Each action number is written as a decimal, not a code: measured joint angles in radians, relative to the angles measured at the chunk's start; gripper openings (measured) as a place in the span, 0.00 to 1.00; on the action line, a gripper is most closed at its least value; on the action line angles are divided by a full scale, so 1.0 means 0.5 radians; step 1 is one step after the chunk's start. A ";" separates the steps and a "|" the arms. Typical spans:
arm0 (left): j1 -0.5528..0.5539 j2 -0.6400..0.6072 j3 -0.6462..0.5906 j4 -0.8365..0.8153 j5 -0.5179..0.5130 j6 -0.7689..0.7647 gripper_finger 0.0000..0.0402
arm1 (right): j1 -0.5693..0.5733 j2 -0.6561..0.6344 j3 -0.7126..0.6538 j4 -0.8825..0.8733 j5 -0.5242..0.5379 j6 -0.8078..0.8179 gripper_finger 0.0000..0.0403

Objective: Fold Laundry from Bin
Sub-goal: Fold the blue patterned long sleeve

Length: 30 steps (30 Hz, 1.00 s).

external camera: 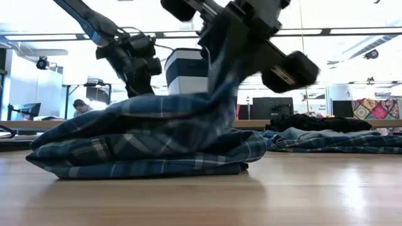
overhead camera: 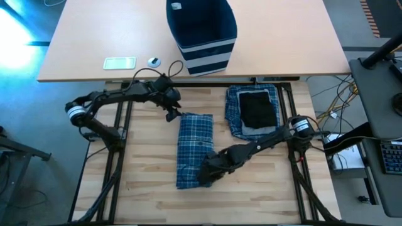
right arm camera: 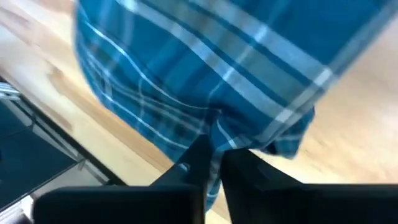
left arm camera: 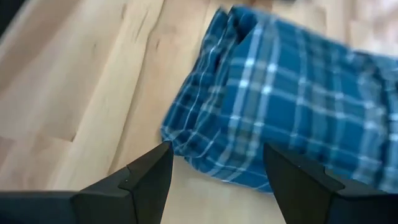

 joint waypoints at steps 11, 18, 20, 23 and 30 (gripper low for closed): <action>-0.019 -0.317 -0.001 -0.124 -0.017 -0.085 0.58 | -0.135 -0.014 0.768 -1.190 -0.102 -0.381 0.02; -0.134 -0.336 -0.001 -0.121 0.007 -0.088 0.58 | -0.145 -0.009 0.533 -1.498 -0.177 -0.652 0.02; -0.248 -0.336 -0.001 -0.118 0.046 -0.065 0.58 | -0.179 -0.002 0.344 -1.489 -0.066 -0.749 0.02; -0.485 -0.333 -0.016 -0.099 0.050 -0.057 0.58 | -0.250 -0.009 0.135 -1.509 0.059 -0.878 0.02; -1.066 -0.261 -0.265 0.601 -0.359 -0.428 0.58 | -0.300 -0.061 0.202 -1.509 0.053 -1.205 0.02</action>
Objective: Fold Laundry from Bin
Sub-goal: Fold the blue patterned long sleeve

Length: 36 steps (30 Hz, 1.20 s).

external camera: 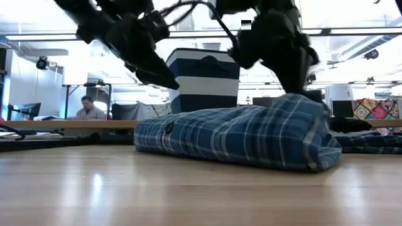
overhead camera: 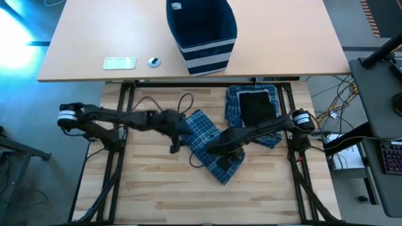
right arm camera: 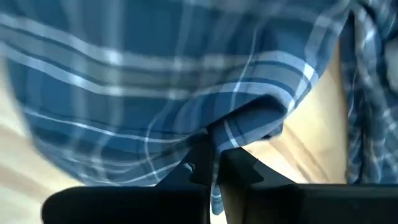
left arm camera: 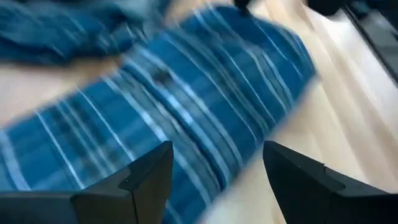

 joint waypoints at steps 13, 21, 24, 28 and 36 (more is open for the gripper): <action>-0.184 0.526 -0.295 0.694 -0.608 -0.358 0.58 | -0.194 -0.027 0.183 -0.274 0.076 -0.447 0.02; -0.231 0.633 -0.501 1.056 -0.782 -0.528 0.58 | -0.326 -0.020 -0.172 -0.170 0.418 -0.797 0.02; -0.232 0.583 -0.529 1.037 -0.854 -0.560 0.58 | -0.363 -0.020 -0.295 -0.017 0.486 -0.913 0.02; -0.232 0.454 -0.539 0.982 -0.903 -0.588 0.58 | -0.375 -0.020 -0.451 0.322 0.651 -1.081 0.04; -0.232 -0.023 -0.370 0.307 -1.041 -0.593 0.58 | -0.436 -0.032 -0.479 0.641 0.743 -1.145 0.22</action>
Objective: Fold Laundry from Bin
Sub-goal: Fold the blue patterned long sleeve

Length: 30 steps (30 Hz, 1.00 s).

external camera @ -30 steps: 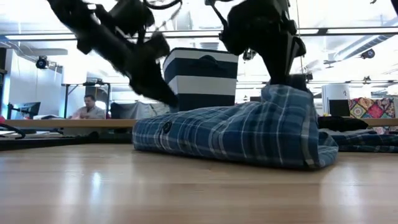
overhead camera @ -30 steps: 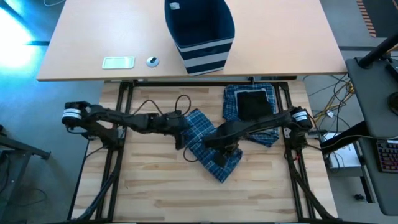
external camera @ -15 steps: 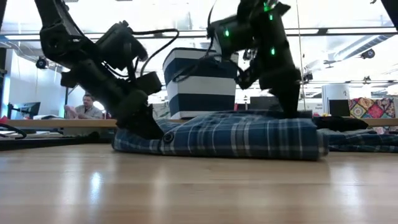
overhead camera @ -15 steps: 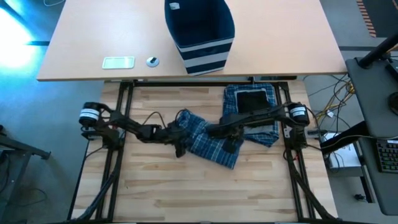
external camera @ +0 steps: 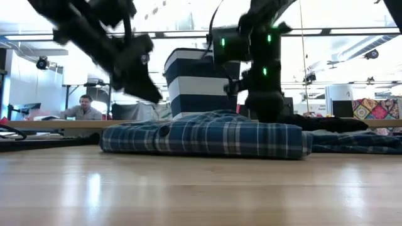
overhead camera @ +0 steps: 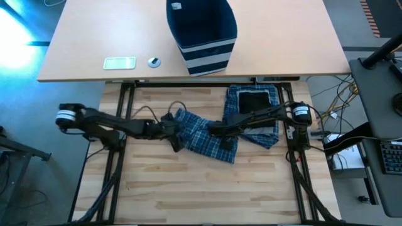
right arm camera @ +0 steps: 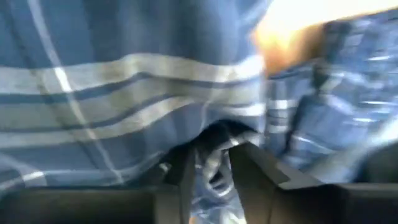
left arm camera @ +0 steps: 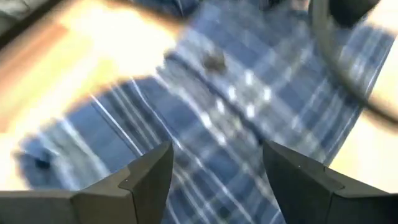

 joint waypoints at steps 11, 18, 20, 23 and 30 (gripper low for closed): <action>0.358 0.029 0.162 -0.193 0.151 0.373 0.58 | 0.185 -0.524 0.106 -0.155 -0.038 0.451 0.41; 0.494 0.415 0.236 -0.240 0.278 0.444 0.58 | 0.338 -0.488 0.094 -0.040 -0.107 0.689 0.55; 0.483 0.428 0.217 -0.264 0.301 0.404 0.58 | 0.363 -0.426 0.095 0.048 -0.186 0.620 0.58; 0.421 0.354 0.154 -0.394 0.324 0.328 0.58 | 0.343 -0.258 0.070 0.061 -0.233 0.464 0.58; 0.195 -0.075 -0.145 -0.587 0.206 0.057 0.58 | 0.072 0.179 0.105 0.441 -0.327 -0.359 0.61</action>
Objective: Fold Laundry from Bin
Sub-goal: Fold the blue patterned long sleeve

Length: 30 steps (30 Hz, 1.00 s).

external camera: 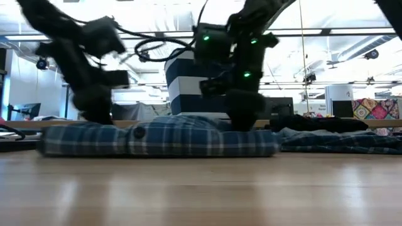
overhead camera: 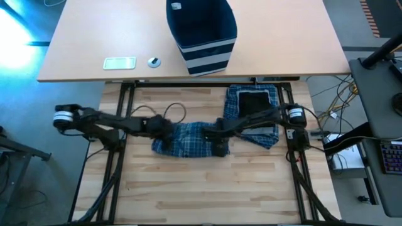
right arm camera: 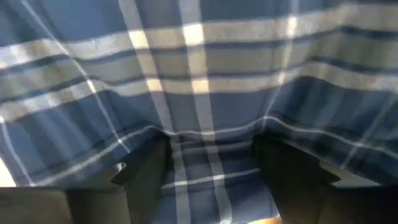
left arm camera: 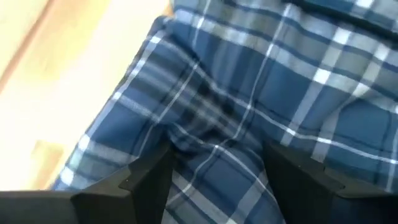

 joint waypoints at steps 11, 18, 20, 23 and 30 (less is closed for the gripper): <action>-0.455 -1.009 0.018 -0.878 -0.412 -0.568 0.58 | -0.078 0.018 0.417 -0.216 0.017 -0.286 0.71; -0.486 -1.158 0.051 -0.526 -0.459 -0.402 0.58 | -0.070 -0.154 0.577 0.109 -0.108 -0.407 0.69; -0.482 -1.121 0.004 -0.519 -0.527 -0.403 0.58 | -0.091 -0.138 0.551 0.326 -0.110 -0.367 0.65; -0.479 -1.055 -0.075 -0.543 -0.626 -0.562 0.58 | -0.133 -0.117 0.500 0.693 -0.110 -0.185 0.54; -0.481 -0.886 -0.231 -0.496 -0.675 -0.972 0.58 | -0.222 0.086 0.452 0.767 -0.109 0.101 0.08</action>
